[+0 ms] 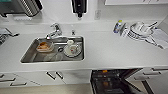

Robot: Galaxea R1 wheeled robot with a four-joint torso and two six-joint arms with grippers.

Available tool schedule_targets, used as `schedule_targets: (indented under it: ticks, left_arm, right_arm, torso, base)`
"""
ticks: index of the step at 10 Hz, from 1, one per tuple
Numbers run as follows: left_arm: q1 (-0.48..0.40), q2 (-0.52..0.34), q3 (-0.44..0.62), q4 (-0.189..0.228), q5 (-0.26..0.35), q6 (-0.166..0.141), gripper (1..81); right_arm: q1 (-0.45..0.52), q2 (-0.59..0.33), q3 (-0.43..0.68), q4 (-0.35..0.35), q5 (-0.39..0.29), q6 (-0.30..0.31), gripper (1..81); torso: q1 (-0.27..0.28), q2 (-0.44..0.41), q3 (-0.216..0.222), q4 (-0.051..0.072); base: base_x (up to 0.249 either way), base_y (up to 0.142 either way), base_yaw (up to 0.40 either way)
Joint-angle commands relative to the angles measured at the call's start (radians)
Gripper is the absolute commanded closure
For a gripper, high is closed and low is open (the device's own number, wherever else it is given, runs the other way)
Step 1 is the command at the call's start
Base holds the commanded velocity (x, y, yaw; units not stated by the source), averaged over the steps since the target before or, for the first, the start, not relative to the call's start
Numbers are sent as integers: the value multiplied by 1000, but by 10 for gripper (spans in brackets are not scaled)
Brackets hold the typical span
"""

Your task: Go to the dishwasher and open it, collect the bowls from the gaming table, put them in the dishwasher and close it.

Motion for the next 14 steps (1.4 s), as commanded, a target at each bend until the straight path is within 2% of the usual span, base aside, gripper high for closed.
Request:
schedule_targets:
  ticks: [1,2,3,4,6,7,11,14]
  left_arm:
    - [230,-148,-49,88,-308,16,10]
    - [312,-145,-113,102,-403,17,10]
    - [370,-134,-167,117,-467,16,10]
    - [416,-117,-222,119,-520,16,10]
    - [497,-86,-328,119,-614,16,10]
    - [531,-59,-377,119,-643,14,10]
    - [693,144,-554,126,-646,16,10]
    - [778,306,-715,203,-646,16,10]
  right_arm:
    - [145,-104,63,-3,-15,107,811]
    - [183,-106,55,-3,-15,137,811]
    - [221,-104,45,-2,-16,165,811]
    - [254,-101,31,-8,-21,203,811]
    - [304,-90,15,-5,-38,234,811]
    - [340,-84,3,-6,-63,258,811]
    - [459,21,-87,-5,-110,349,811]
    - [583,135,-224,-6,-189,430,811]
  torso:
    - [0,0,0,0]
    - [0,0,0,0]
    - [0,0,0,0]
    - [0,0,0,0]
    - [0,0,0,0]
    - [0,0,0,0]
    - [0,0,0,0]
    - [0,0,0,0]
  base:
    - [0,0,0]
    - [0,0,0]
    - [0,0,0]
    - [0,0,0]
    - [0,0,0]
    - [0,0,0]
    - [0,0,0]
    - [0,0,0]
